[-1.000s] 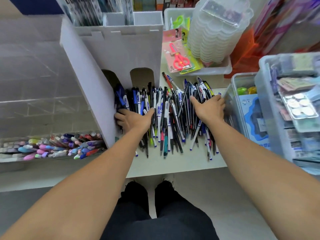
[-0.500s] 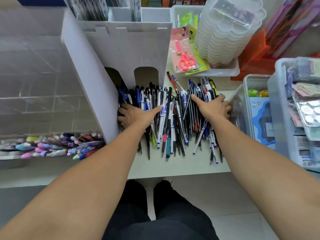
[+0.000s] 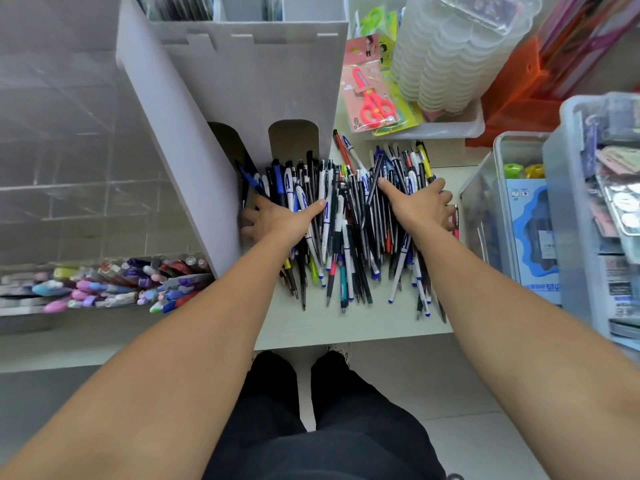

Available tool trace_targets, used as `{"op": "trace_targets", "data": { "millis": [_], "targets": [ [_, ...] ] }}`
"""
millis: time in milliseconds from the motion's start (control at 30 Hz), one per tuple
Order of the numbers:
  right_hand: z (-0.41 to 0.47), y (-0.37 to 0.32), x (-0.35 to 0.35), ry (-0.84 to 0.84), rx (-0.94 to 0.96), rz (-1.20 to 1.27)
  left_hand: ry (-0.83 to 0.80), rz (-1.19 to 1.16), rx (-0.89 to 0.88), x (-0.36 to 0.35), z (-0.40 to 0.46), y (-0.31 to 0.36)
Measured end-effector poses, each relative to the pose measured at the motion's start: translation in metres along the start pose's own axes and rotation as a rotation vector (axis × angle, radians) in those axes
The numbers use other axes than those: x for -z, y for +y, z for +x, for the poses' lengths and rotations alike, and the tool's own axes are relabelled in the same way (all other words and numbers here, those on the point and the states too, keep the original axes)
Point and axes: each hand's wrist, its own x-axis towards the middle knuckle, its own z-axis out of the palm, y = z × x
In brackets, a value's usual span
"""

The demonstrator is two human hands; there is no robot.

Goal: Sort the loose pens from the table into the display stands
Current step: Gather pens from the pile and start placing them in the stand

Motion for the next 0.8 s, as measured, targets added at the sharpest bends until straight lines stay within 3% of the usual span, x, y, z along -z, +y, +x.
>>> {"op": "trace_targets", "data": {
  "millis": [167,567,733,800],
  "targets": [
    [-0.011,-0.017,-0.014,-0.044,0.040,0.081,-0.078,-0.199,0.029,-0.007,0.006,-0.001],
    [-0.019,-0.028,-0.025,-0.112,0.012,0.267,-0.138,-0.354,-0.001,-0.004,0.001,0.003],
    [-0.031,-0.018,-0.019,-0.047,0.179,0.366,-0.175,-0.333,-0.015,-0.003,0.004,-0.002],
    [-0.046,-0.001,-0.010,0.003,0.318,0.292,-0.166,-0.316,-0.035,-0.003,0.003,-0.005]
  ]
}}
